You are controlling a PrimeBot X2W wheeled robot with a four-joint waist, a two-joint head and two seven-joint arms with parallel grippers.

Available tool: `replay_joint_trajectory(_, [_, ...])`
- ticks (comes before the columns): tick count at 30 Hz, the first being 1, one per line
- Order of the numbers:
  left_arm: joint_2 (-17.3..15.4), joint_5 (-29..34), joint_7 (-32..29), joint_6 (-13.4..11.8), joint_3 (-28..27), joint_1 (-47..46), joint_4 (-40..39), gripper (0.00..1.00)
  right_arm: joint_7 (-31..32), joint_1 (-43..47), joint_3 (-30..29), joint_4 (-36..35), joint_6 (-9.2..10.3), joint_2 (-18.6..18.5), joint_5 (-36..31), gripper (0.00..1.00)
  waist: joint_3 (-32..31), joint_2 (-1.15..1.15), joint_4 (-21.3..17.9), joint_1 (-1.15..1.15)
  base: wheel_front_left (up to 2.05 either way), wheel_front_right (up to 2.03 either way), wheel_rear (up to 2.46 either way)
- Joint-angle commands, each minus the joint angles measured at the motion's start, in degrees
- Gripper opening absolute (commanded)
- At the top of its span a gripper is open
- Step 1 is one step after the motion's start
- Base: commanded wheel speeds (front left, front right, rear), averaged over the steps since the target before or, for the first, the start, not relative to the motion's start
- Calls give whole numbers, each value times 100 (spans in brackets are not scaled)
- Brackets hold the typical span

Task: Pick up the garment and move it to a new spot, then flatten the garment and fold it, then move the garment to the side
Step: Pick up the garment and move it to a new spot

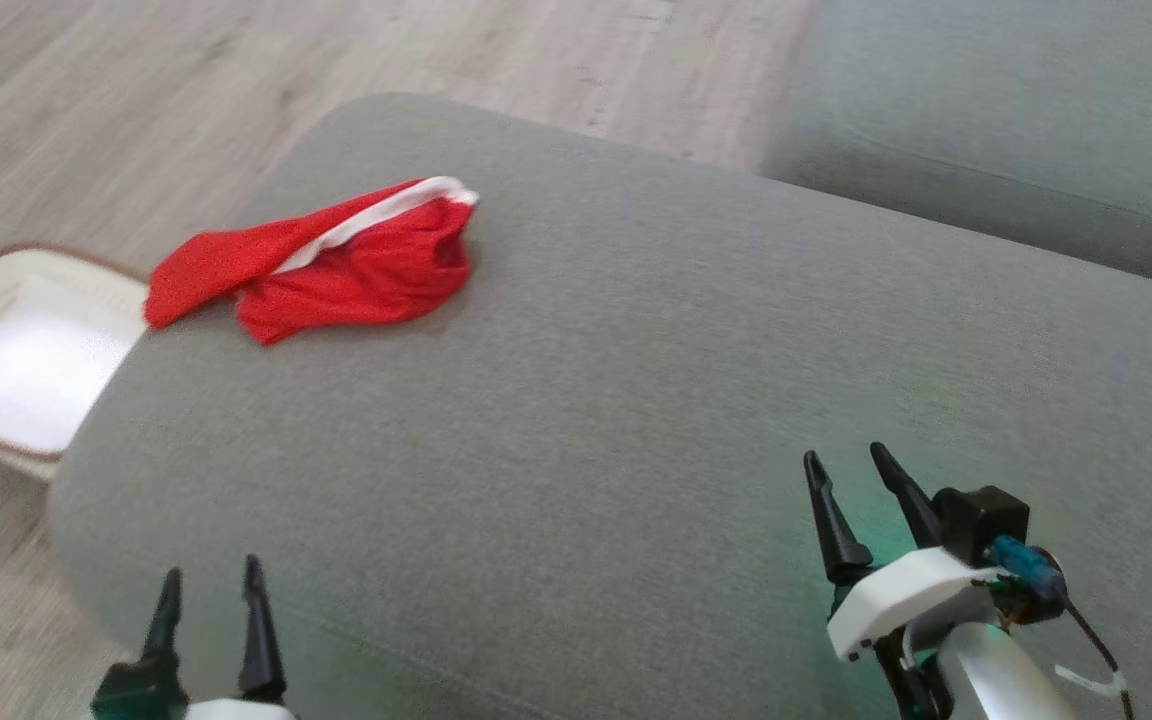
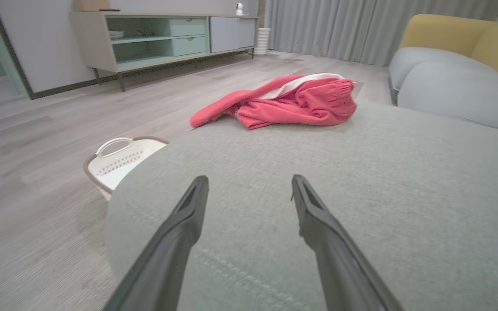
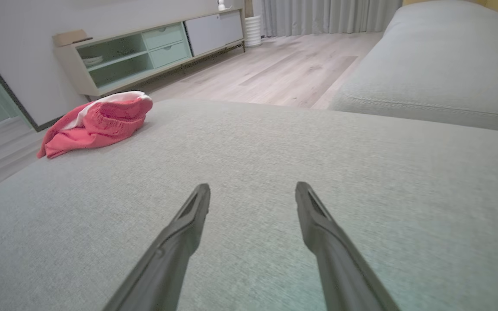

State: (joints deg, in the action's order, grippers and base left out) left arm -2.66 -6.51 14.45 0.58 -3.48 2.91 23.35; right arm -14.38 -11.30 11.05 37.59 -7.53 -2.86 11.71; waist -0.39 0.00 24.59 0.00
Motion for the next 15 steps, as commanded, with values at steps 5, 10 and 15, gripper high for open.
replay_joint_trajectory(5, [-22,26,55,113,-406,-199,-135,100,-62,-393,231,-94,4,-2,18,100,166,0,175,0,0,0,0])
replay_joint_trajectory(10, [-54,1,55,312,-609,-619,-282,100,-62,-569,251,-106,4,-2,-124,100,544,0,20,0,0,0,0])
replay_joint_trajectory(15, [-283,-61,55,455,-934,-1414,-539,100,-62,-868,155,-234,4,-2,-484,100,1127,0,-215,0,0,0,0])
